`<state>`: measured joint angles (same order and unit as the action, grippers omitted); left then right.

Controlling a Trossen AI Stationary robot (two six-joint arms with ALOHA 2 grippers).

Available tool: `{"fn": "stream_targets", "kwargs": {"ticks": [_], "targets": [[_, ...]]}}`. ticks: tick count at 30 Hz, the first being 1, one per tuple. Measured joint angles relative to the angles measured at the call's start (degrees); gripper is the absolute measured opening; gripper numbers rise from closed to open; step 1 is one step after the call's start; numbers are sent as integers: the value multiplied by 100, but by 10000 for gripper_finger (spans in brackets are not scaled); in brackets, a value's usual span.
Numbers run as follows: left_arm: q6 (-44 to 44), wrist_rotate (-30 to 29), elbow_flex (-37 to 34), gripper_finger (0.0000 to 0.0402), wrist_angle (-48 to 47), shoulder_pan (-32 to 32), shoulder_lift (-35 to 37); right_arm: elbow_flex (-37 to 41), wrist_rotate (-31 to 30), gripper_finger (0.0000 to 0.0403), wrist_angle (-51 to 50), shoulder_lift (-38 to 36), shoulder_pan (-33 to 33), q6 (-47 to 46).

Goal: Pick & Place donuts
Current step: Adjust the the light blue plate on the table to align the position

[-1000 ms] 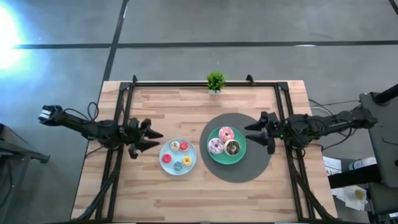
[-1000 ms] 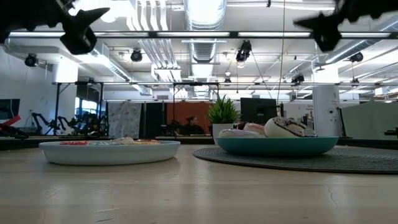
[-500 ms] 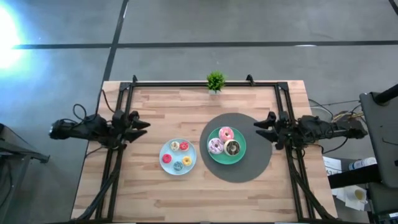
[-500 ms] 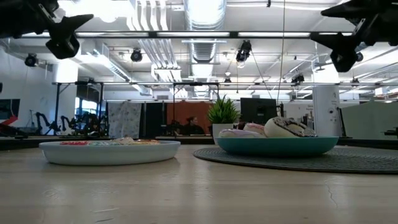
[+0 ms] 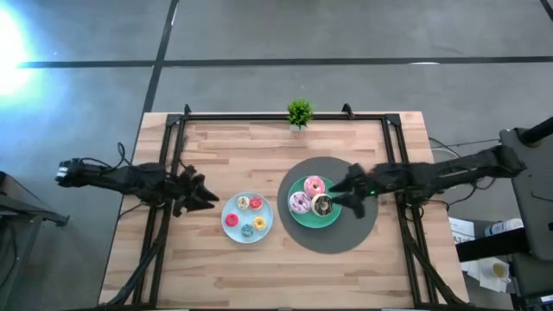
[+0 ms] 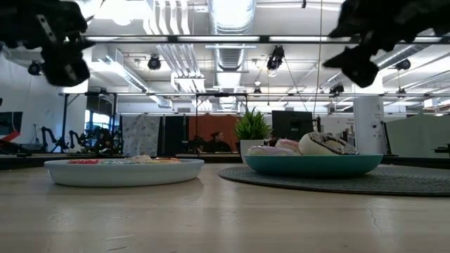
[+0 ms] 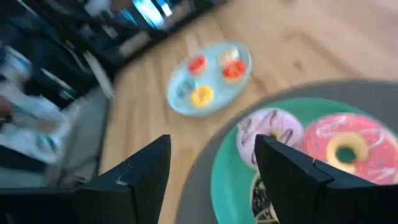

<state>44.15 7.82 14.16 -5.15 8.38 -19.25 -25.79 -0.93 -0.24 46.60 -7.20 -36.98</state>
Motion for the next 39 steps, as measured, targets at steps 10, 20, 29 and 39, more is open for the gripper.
{"fn": "stream_targets", "kwargs": {"ticks": [10,20,29,39], "targets": [[1617,821,-314,171,1049,1132,-766,-1580,1007,224,-119,2726,10,107],[1865,-1589,119,171,1565,3243,-2597,-1824,1215,224,-176,3383,92,67],[1208,-1084,1232,171,1681,3260,-4921,-1829,1202,224,-344,3064,105,85],[1163,-1201,2537,171,977,2778,-6825,-1827,1192,224,-645,2941,103,495]]}}
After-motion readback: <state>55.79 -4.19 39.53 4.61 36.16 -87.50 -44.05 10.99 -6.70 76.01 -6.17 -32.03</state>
